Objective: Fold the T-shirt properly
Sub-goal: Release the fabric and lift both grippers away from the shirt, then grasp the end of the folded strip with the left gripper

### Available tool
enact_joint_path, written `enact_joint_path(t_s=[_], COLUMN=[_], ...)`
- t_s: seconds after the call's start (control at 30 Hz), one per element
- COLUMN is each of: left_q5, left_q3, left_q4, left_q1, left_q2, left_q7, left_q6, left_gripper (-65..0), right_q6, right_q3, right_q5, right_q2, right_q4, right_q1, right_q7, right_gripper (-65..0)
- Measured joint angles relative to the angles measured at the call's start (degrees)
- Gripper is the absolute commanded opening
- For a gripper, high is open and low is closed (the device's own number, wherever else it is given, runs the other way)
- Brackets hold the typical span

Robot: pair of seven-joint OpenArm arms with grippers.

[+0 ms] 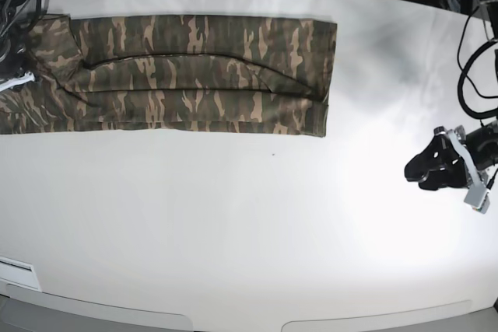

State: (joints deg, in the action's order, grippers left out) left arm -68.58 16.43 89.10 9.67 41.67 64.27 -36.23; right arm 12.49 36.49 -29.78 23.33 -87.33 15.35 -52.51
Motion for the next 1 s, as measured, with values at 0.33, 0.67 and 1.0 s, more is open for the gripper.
enact_joint_path(t_s=[0.33, 0.67, 1.0], left_q5=[0.3, 4.6, 5.0], left_q3=[0.0, 0.0, 0.5], left_q4=[0.0, -0.3, -0.3], left_q1=[-0.6, -6.3, -13.4], left_q2=[-0.2, -8.7, -14.0], left_q7=[0.0, -1.7, -3.2], left_q6=[0.5, 9.2, 13.7], left_gripper=[-33.7, -33.7, -33.8], right_q6=[4.0, 4.1, 4.1], right_q3=[10.3, 13.5, 13.5], right_q5=[1.7, 1.3, 1.3], right_q2=[-0.8, 2.1, 3.6], right_q4=[-10.4, -14.6, -14.6], right_q1=[-0.5, -0.3, -0.3], right_q7=[-6.0, -7.3, -7.3], right_gripper=[-43.1, -43.1, -43.1])
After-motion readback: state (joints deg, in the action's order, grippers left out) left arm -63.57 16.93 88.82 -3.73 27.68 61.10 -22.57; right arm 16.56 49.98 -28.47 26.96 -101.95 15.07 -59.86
